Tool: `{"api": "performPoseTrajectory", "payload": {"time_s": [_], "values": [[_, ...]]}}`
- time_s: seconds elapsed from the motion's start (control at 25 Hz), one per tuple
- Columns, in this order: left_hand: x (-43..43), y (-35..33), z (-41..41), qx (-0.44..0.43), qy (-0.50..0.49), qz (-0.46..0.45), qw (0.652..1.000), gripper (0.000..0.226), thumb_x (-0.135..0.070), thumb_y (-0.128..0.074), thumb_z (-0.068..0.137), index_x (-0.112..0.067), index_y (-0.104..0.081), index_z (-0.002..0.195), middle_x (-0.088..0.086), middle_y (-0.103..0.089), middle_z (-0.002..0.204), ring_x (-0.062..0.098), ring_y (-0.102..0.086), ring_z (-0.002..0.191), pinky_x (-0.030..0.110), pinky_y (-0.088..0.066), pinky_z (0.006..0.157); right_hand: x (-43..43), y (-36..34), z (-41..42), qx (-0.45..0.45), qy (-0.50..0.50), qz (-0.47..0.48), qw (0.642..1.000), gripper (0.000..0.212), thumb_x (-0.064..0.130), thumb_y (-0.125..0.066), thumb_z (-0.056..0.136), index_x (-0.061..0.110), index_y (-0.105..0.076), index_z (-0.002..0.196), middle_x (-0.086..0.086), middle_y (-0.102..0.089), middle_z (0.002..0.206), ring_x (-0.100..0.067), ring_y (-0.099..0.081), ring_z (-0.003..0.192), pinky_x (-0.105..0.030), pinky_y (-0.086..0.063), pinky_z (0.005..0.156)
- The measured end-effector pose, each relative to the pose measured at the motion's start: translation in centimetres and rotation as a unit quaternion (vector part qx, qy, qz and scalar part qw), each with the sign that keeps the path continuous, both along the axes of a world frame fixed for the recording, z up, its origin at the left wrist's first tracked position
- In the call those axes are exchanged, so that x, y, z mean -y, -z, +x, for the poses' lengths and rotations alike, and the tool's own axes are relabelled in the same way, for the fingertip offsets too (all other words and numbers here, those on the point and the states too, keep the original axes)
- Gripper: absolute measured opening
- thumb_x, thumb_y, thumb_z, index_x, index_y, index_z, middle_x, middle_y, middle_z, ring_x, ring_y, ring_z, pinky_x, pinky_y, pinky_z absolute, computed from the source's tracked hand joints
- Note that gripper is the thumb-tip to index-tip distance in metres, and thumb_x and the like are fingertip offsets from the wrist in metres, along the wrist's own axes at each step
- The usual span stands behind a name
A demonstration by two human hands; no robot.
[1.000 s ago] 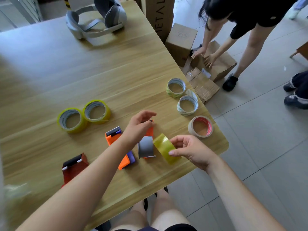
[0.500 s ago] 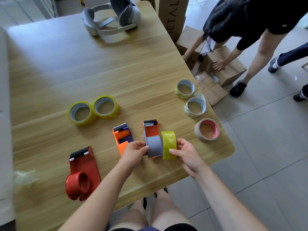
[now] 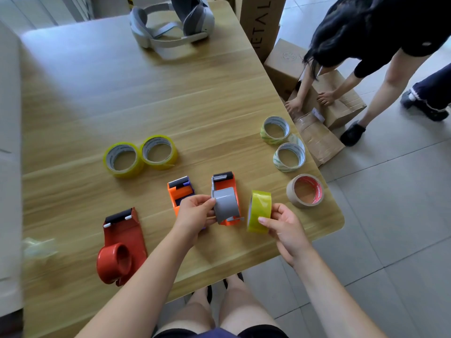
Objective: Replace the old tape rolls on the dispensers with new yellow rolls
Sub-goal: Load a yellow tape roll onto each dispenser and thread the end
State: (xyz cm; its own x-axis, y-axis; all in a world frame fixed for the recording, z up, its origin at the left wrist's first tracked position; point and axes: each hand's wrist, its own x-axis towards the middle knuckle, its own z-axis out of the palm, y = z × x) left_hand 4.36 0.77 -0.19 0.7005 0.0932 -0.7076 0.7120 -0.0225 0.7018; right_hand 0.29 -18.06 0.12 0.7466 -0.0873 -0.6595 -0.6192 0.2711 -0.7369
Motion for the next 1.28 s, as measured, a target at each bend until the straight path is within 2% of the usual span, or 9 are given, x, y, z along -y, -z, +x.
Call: {"api": "performPoseTrajectory", "payload": {"time_s": [0.16,0.28,0.36,0.52,0.64,0.76,0.88,1.0,1.28], "values": [[0.2,-0.1,-0.1,-0.004,0.010,-0.003,1.000,0.013,-0.011,-0.055,0.092,-0.005,-0.065,0.099,0.009,-0.066,0.080,0.017,-0.064,0.068,0.026,-0.055,0.057,-1.7,0.0,-0.3,-0.008,-0.036,0.015,0.999,0.027,-0.014,-0.058,0.081,0.008,-0.056,0.094,-0.009,-0.067,0.089,-0.015,-0.064,0.078,-0.022,-0.051,0.064],[0.4,-0.7,-0.2,0.007,0.012,0.004,1.000,0.011,-0.010,-0.054,0.092,-0.008,-0.064,0.090,0.009,-0.065,0.079,0.016,-0.063,0.065,0.023,-0.054,0.053,-2.2,-0.3,0.1,-0.004,-0.028,0.023,0.999,0.027,-0.014,-0.058,0.081,0.009,-0.056,0.096,-0.010,-0.067,0.091,-0.017,-0.065,0.081,-0.025,-0.051,0.068],[0.5,-0.8,-0.2,0.020,0.010,0.015,1.000,0.013,-0.010,-0.053,0.093,-0.009,-0.064,0.085,0.011,-0.065,0.081,0.018,-0.064,0.068,0.028,-0.056,0.057,-1.9,-0.5,0.3,-0.005,-0.027,0.029,0.999,0.027,-0.013,-0.058,0.082,0.009,-0.056,0.098,-0.010,-0.067,0.092,-0.018,-0.064,0.083,-0.028,-0.052,0.072],[0.5,-0.5,0.2,0.063,0.032,0.081,0.994,0.015,-0.013,-0.056,0.091,-0.005,-0.068,0.093,0.014,-0.069,0.091,0.030,-0.067,0.087,0.045,-0.058,0.075,-1.4,-0.9,0.3,-0.006,-0.013,0.054,0.998,0.026,-0.013,-0.056,0.082,0.007,-0.057,0.099,-0.011,-0.068,0.090,-0.022,-0.063,0.085,-0.035,-0.051,0.078],[0.5,-0.7,0.3,0.053,0.013,0.072,0.996,0.016,-0.012,-0.054,0.092,-0.003,-0.067,0.089,0.014,-0.067,0.088,0.031,-0.066,0.082,0.036,-0.057,0.063,-0.9,-1.2,0.4,-0.017,0.031,0.104,0.994,0.024,-0.013,-0.052,0.083,0.004,-0.056,0.100,-0.011,-0.068,0.087,-0.023,-0.063,0.083,-0.036,-0.051,0.076],[0.4,-1.0,0.7,0.040,-0.014,0.068,0.997,0.021,-0.009,-0.052,0.093,-0.012,-0.063,0.074,0.014,-0.064,0.088,0.025,-0.063,0.076,0.024,-0.051,0.049,-0.7,-1.3,0.5,-0.041,0.056,0.139,0.988,0.024,-0.013,-0.048,0.084,-0.001,-0.053,0.104,-0.019,-0.063,0.094,-0.030,-0.060,0.089,-0.046,-0.048,0.083],[0.4,-1.0,1.3,0.021,-0.038,0.049,0.998,0.020,-0.008,-0.052,0.093,-0.010,-0.062,0.076,0.018,-0.064,0.092,0.029,-0.064,0.081,0.021,-0.051,0.044,-0.9,-1.2,0.5,-0.054,0.090,0.178,0.978,0.039,-0.009,-0.053,0.076,-0.005,-0.051,0.114,-0.026,-0.059,0.106,-0.038,-0.056,0.100,-0.054,-0.044,0.091],[0.5,-1.0,1.6,0.017,-0.051,0.055,0.997,0.019,-0.007,-0.052,0.092,-0.008,-0.063,0.076,0.019,-0.063,0.091,0.029,-0.063,0.079,0.023,-0.051,0.045,-1.1,-1.5,0.4,-0.046,0.122,0.193,0.973,0.057,-0.002,-0.057,0.066,-0.007,-0.048,0.123,-0.028,-0.058,0.113,-0.039,-0.057,0.104,-0.050,-0.051,0.085],[0.8,-1.4,2.2,0.019,-0.075,0.056,0.995,0.024,-0.007,-0.054,0.091,-0.009,-0.062,0.068,0.021,-0.064,0.092,0.036,-0.065,0.087,0.035,-0.056,0.057,-0.7,-2.5,0.5,-0.037,0.122,0.174,0.976,0.057,-0.004,-0.055,0.066,-0.008,-0.048,0.123,-0.027,-0.058,0.112,-0.037,-0.058,0.101,-0.046,-0.051,0.082]]}}
